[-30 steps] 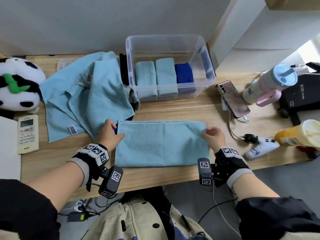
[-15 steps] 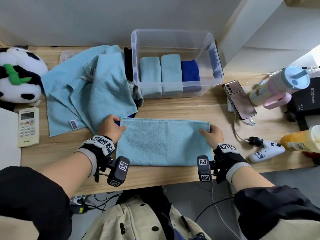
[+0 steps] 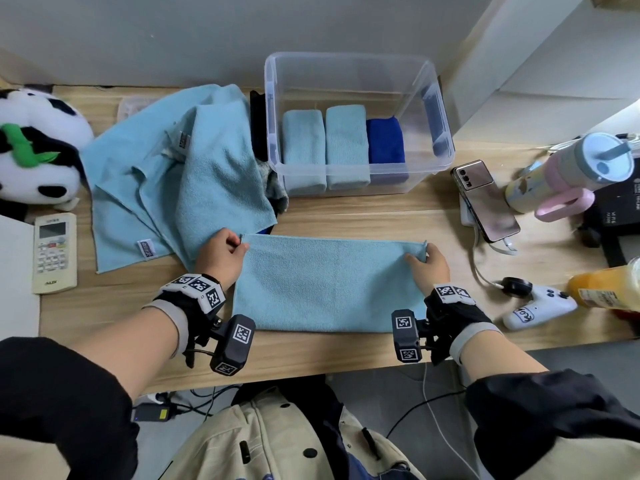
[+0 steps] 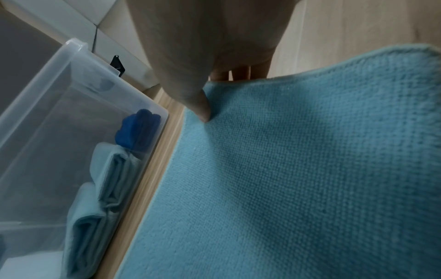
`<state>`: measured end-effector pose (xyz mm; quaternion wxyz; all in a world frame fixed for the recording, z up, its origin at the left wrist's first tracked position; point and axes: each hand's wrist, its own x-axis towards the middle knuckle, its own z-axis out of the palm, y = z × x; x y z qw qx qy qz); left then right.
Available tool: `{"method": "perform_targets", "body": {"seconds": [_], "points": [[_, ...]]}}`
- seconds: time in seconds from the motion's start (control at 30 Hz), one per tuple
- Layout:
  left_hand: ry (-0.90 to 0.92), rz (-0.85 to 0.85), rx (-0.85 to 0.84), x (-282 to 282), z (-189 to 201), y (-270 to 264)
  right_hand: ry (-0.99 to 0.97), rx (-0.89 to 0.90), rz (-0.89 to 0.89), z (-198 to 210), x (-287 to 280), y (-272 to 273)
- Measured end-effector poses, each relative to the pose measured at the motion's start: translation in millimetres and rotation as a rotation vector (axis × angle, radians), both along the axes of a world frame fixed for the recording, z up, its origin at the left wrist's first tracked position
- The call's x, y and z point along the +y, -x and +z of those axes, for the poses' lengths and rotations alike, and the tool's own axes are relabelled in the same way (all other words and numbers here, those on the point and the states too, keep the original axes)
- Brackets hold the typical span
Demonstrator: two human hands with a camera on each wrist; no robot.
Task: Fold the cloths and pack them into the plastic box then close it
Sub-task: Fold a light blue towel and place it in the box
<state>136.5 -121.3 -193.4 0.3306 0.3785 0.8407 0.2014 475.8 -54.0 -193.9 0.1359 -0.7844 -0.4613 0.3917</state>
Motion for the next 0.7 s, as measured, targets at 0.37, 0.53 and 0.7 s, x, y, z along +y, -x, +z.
{"method": "perform_targets", "body": {"seconds": [0.37,0.53,0.7], "points": [[0.084,-0.069,0.121,9.3,-10.3,2.8,0.064,-0.16,0.001,4.2,4.4,15.4],[0.148,-0.071,0.169,11.7,-7.8,2.9,0.08,-0.247,-0.153,5.0,0.0,13.5],[0.093,-0.044,0.1,21.1,6.3,-2.9,0.165,-0.099,-0.086,14.5,-12.0,5.7]]}}
